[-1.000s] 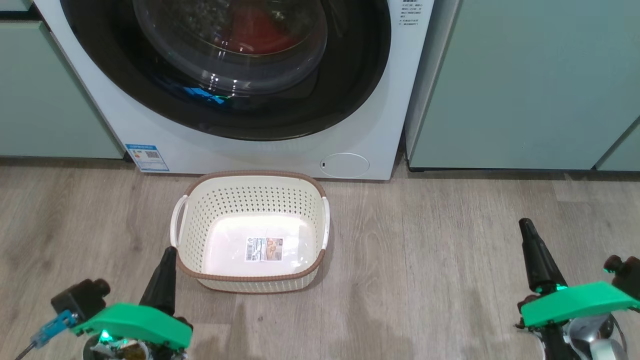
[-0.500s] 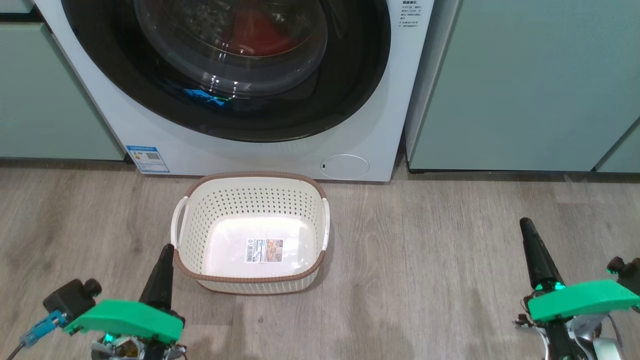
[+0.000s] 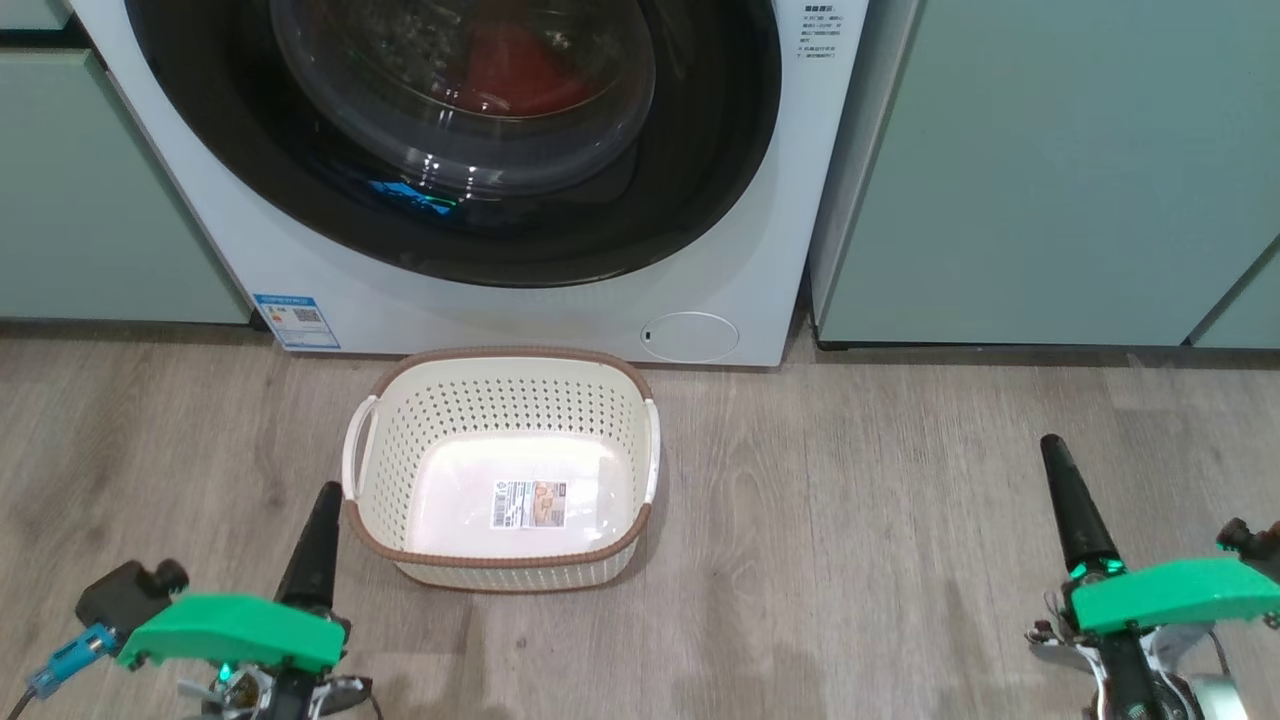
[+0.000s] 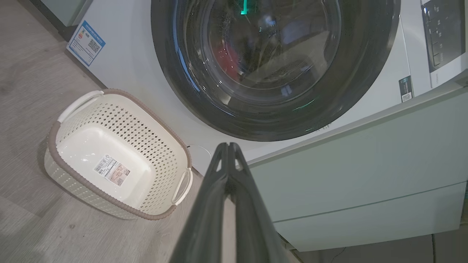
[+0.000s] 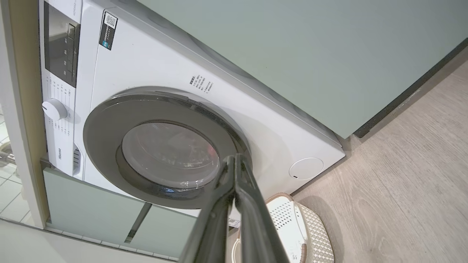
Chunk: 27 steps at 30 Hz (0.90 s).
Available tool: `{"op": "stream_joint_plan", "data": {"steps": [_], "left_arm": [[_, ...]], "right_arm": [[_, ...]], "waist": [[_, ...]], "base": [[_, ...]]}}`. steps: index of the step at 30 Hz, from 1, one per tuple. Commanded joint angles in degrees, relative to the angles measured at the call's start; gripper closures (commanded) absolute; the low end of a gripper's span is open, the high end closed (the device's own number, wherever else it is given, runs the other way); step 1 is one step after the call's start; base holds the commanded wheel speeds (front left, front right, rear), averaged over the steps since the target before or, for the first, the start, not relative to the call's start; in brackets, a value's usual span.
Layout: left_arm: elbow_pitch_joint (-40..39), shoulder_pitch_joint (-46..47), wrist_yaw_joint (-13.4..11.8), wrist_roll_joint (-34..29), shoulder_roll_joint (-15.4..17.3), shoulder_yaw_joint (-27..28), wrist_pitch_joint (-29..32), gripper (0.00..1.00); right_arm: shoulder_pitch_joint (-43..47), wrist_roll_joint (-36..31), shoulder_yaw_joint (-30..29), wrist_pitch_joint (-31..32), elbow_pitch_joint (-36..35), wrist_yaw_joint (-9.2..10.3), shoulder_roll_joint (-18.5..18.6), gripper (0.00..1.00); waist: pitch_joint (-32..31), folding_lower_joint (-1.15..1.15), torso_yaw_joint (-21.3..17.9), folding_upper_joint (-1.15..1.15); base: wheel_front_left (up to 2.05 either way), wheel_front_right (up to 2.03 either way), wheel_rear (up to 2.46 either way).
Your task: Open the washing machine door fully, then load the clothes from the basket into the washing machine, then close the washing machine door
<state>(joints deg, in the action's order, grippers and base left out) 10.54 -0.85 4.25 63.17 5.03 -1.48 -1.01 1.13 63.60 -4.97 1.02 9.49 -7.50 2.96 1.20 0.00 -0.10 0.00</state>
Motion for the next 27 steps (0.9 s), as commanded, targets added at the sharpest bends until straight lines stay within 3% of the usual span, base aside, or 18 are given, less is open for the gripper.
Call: {"op": "stream_joint_plan", "data": {"steps": [1, 27], "left_arm": [[-1.35, 3.20, 0.50, 1.69, 0.20, 1.90, 0.49, 1.00], [1.35, 5.29, 2.03, 17.56, -0.59, 4.60, 3.84, 1.00]], "right_arm": [[-3.39, 1.79, 0.62, 0.30, -1.46, 0.01, 1.06, 1.00], [-5.50, 17.55, 0.34, 2.44, 1.84, 0.01, 1.09, 1.00]], "waist": [[-0.03, 0.00, 0.00, 0.00], [-0.59, 0.00, 0.06, 0.00]], "base": [[0.00, 0.00, 0.00], [0.00, 0.00, 0.00]]}}
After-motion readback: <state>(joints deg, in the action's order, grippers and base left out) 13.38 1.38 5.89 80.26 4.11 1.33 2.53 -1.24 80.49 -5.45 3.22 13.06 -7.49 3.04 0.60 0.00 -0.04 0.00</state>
